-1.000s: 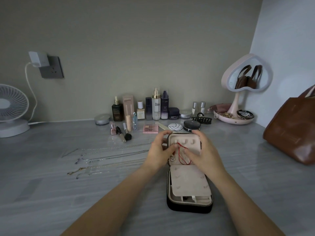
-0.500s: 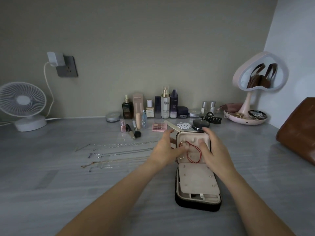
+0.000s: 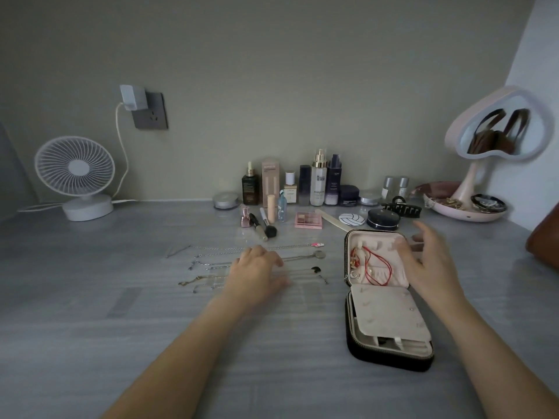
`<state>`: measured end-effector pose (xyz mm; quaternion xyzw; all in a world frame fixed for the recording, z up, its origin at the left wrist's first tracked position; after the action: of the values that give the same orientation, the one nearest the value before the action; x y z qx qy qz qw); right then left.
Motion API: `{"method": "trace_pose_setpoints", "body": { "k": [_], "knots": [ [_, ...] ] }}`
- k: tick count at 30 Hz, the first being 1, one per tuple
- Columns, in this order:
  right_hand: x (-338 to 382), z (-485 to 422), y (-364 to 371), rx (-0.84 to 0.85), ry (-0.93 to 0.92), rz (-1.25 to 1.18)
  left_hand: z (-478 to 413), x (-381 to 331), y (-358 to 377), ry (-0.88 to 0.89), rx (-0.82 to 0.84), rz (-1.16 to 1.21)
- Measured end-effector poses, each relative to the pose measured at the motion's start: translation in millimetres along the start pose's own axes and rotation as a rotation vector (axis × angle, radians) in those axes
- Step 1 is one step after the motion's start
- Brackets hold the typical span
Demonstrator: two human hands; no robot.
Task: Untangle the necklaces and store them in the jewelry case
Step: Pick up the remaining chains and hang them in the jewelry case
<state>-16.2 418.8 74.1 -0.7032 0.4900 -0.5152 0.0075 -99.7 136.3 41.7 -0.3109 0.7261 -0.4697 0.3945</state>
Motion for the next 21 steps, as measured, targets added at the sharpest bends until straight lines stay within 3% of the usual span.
{"method": "trace_pose_setpoints", "body": {
  "k": [4,9,12,17,21],
  "knots": [
    [26.8,-2.1,-10.7,-0.128,-0.139,0.047,1.7,9.8,-4.4,-0.028,0.059,-0.006],
    [79.0,1.0,20.6,-0.021,-0.484,0.258,2.8,8.3,3.1,-0.029,0.119,-0.020],
    [101.7,6.7,46.7,0.141,-0.547,0.354,4.7,5.9,3.9,0.002,0.137,-0.030],
    [123.8,29.6,98.1,0.613,-0.413,0.412,5.1,4.5,-0.8,0.011,0.109,0.083],
    [120.6,61.9,140.9,0.996,-0.045,0.058,3.9,-0.7,-8.2,0.031,0.064,0.288]
  ]
}}
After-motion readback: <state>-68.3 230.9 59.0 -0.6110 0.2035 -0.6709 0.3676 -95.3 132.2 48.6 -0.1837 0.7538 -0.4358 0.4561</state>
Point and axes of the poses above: each hand's wrist, its own z-axis away from the middle knuckle, its own y-axis out of the palm, x = y × z, the point moved 6 cm from there along -z, towards the middle knuckle, and after that the axes turned 5 degrees about y, right-handed, at the moved point
